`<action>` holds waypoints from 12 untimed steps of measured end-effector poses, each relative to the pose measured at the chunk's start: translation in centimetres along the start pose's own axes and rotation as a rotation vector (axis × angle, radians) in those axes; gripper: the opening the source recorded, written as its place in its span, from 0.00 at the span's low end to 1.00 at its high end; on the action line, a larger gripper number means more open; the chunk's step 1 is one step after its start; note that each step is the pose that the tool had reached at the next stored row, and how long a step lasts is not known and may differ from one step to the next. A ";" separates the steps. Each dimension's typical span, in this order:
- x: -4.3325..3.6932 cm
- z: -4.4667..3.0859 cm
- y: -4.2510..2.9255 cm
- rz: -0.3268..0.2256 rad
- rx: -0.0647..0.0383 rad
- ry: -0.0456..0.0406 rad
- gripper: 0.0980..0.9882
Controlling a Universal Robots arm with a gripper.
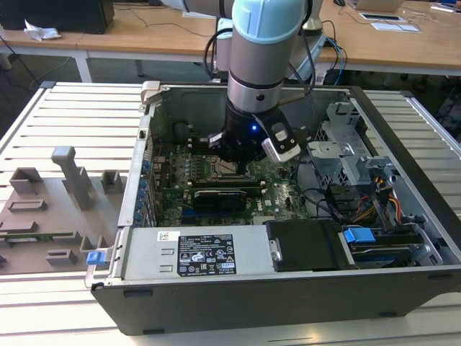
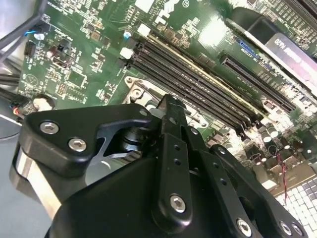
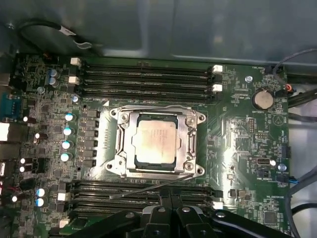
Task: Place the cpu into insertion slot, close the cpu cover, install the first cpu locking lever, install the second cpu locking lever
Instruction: 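Install the second cpu locking lever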
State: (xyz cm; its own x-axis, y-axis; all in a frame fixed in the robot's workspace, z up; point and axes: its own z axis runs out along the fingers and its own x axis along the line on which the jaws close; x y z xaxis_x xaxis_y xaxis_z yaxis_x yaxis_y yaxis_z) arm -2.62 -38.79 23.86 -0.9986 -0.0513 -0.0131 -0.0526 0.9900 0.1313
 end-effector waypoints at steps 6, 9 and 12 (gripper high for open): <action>1.49 0.72 0.08 0.000 -0.001 -0.0001 0.01; 2.87 1.37 0.07 0.000 -0.002 -0.0001 0.01; 3.81 1.70 0.07 0.000 -0.003 -0.0001 0.01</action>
State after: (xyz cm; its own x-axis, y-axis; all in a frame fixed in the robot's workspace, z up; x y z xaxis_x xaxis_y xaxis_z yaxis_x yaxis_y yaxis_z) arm -6.41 -38.69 22.14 -0.9986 -0.0514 -0.0131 -0.0527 0.9896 0.1339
